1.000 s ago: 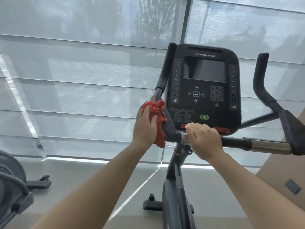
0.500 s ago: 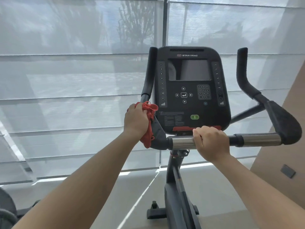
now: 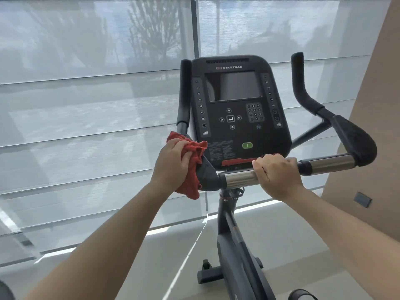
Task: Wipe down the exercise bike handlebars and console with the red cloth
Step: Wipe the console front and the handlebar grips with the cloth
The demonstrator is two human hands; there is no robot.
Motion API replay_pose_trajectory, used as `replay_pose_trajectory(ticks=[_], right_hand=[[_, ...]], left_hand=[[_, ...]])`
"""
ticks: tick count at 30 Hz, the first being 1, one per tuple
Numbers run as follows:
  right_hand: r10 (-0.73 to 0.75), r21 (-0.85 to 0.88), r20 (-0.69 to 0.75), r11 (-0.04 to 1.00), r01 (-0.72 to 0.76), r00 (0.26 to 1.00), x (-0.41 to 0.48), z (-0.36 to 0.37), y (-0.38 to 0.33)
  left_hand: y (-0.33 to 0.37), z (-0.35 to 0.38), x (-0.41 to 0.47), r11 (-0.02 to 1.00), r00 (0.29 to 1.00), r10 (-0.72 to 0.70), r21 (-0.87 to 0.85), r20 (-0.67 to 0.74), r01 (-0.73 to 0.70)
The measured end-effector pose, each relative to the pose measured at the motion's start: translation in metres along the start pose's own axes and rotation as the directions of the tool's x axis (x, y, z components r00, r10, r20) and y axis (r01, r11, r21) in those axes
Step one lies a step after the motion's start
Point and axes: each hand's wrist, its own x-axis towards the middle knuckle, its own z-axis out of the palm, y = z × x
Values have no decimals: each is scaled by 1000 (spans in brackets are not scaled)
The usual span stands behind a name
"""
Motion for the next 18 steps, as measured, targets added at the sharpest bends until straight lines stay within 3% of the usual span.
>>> replay_pose_trajectory(ticks=[5,11,18], right_hand=[[84,-10,-93,996,-85,992,-3,1,19],[85,14,-190,996,-84,978,-4,9,19],[93,42,-157,995,-88,983,-4,10,20]], left_hand=[[0,4,24,999,999,36,16,1,-36],[4,19,50,983,996,10,180,86,-25],[11,16,55,957,965,43,268,258,-115]])
